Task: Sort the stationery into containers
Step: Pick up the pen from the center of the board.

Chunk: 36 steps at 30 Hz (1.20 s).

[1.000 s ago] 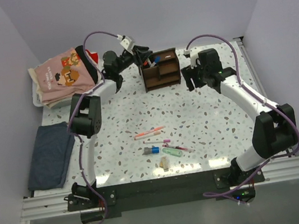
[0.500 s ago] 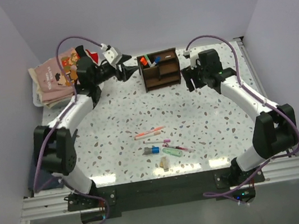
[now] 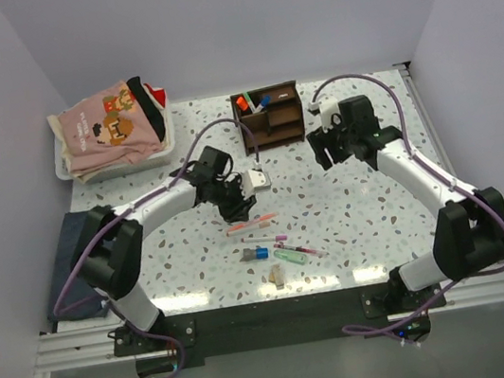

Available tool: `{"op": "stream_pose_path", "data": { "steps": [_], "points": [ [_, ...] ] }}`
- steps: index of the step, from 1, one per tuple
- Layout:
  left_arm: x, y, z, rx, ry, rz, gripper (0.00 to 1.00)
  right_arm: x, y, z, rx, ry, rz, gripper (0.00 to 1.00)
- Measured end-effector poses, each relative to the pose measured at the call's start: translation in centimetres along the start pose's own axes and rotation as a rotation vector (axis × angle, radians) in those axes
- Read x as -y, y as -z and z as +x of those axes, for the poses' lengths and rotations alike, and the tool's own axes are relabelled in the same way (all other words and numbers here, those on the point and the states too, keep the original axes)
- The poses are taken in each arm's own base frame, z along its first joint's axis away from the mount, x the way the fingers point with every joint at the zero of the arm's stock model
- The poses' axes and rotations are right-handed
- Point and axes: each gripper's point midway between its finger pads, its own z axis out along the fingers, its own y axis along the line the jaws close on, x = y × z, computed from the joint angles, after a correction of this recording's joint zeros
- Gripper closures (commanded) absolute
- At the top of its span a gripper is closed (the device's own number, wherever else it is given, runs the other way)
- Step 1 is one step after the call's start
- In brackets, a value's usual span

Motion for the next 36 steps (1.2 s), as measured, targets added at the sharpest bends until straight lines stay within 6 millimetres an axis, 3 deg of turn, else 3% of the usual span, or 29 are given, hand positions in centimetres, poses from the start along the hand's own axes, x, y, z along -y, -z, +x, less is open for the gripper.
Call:
{"op": "stream_pose_path", "data": {
  "steps": [3, 17, 23, 36],
  "points": [
    [0.9, -1.4, 0.6, -0.059, 0.002, 0.022, 0.59, -0.1, 0.5, 0.4, 0.002, 0.007, 0.001, 0.30],
    [0.2, -5.5, -0.8, -0.122, -0.004, 0.017, 0.60, -0.7, 2.3, 2.5, 0.012, 0.022, 0.008, 0.30],
    [-0.1, -6.4, -0.8, -0.144, 0.010, 0.003, 0.64, -0.8, 2.2, 3.4, -0.007, 0.020, 0.005, 0.30],
    [-0.7, -6.9, -0.9, -0.169, 0.005, -0.044, 0.74, -0.7, 2.4, 3.2, 0.001, 0.027, 0.012, 0.30]
  ]
}}
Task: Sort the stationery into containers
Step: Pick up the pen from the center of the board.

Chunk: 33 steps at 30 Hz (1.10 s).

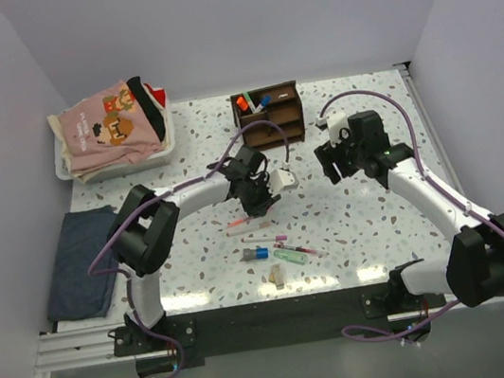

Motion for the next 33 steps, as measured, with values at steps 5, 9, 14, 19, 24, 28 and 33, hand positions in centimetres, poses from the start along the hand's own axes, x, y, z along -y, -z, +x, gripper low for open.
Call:
{"op": "stream_pose_path", "data": {
  "steps": [5, 9, 14, 19, 24, 28, 33],
  "points": [
    [-0.4, -0.2, 0.0, -0.004, -0.009, -0.035, 0.90, 0.0, 0.0, 0.0, -0.001, 0.000, 0.003, 0.30],
    [-0.4, -0.2, 0.0, -0.002, -0.006, -0.041, 1.00, 0.2, 0.0, 0.0, -0.003, 0.000, 0.011, 0.30],
    [-0.5, 0.0, -0.2, 0.000, -0.007, -0.042, 1.00, 0.3, -0.1, 0.1, -0.009, 0.000, 0.017, 0.30],
    [-1.3, 1.9, -1.0, -0.002, -0.001, 0.001, 1.00, 0.8, -0.3, -0.6, -0.009, 0.003, 0.031, 0.30],
    [-8.3, 10.5, -10.0, 0.289, -0.028, -0.055, 1.00, 1.1, -0.7, -0.8, -0.008, 0.002, 0.043, 0.30],
    [-12.9, 18.5, -15.9, 0.589, -0.109, -0.129, 1.00, 1.1, -1.1, -0.6, -0.018, -0.001, 0.042, 0.30],
    [-16.1, 22.3, -18.5, 0.926, -0.120, -0.143, 1.00, 1.3, -1.2, -0.9, -0.017, -0.001, 0.048, 0.30]
  ]
}}
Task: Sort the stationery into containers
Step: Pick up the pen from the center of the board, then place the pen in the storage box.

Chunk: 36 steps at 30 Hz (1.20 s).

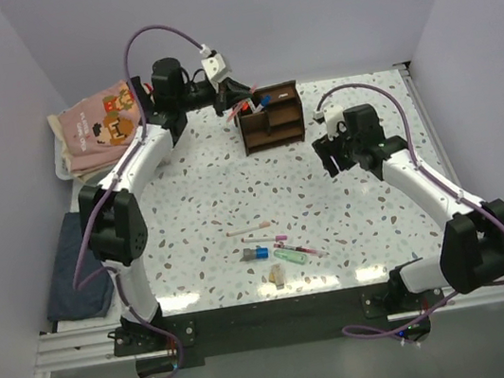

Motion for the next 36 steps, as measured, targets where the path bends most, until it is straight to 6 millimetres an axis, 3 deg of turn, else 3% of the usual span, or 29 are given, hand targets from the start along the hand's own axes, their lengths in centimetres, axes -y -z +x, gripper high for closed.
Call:
{"op": "stream_pose_path", "data": {
  "steps": [4, 7, 20, 29, 36],
  "points": [
    [-3.0, -1.5, -0.7, 0.190, 0.023, 0.000, 1.00, 0.3, 0.0, -0.7, 0.012, 0.001, 0.010, 0.30],
    [-4.7, -3.3, 0.0, 0.258, 0.027, 0.005, 1.00, 0.6, 0.0, -0.8, 0.014, 0.000, 0.025, 0.30],
    [-5.7, -5.6, 1.8, 0.340, 0.001, 0.019, 1.00, 1.2, -0.8, -0.7, -0.021, 0.005, 0.035, 0.30],
    [-6.5, -6.7, 7.7, 0.301, 0.075, 0.003, 1.00, 1.5, -1.5, -0.9, -0.049, 0.013, 0.042, 0.30],
    [-7.8, -5.3, 8.8, 0.299, 0.074, -0.030, 0.97, 1.6, -2.2, -0.8, -0.072, 0.011, 0.036, 0.30]
  ]
}}
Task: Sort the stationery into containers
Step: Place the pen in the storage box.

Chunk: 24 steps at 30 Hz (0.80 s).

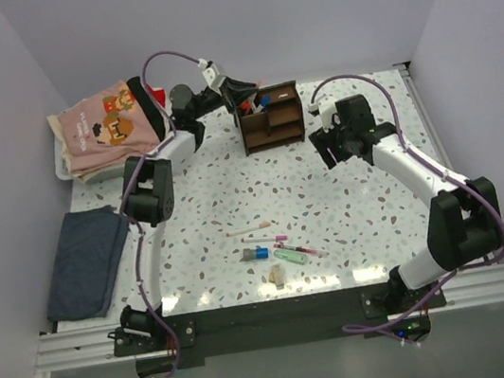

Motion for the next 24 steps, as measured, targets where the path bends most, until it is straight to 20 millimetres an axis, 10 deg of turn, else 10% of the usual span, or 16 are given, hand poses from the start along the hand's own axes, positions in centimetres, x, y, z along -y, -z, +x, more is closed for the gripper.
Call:
{"op": "stream_pose_path", "data": {
  "steps": [6, 12, 19, 24],
  "points": [
    [-0.7, 2.5, 3.0, -0.044, 0.056, -0.043, 0.56, 0.0, -0.2, -0.2, -0.001, -0.001, 0.000, 0.30],
    [-0.2, 3.5, 3.1, -0.058, 0.070, -0.050, 0.44, 0.0, -0.2, -0.2, 0.000, -0.001, 0.000, 0.30],
    [1.5, 3.7, -6.0, -0.012, -0.050, -0.027, 0.39, 0.0, -0.2, -0.4, 0.009, -0.005, 0.000, 0.30],
    [6.8, 7.1, -13.0, -0.099, -0.192, -0.021, 0.40, -0.3, 0.0, 0.3, 0.019, -0.003, -0.006, 0.30]
  ]
}}
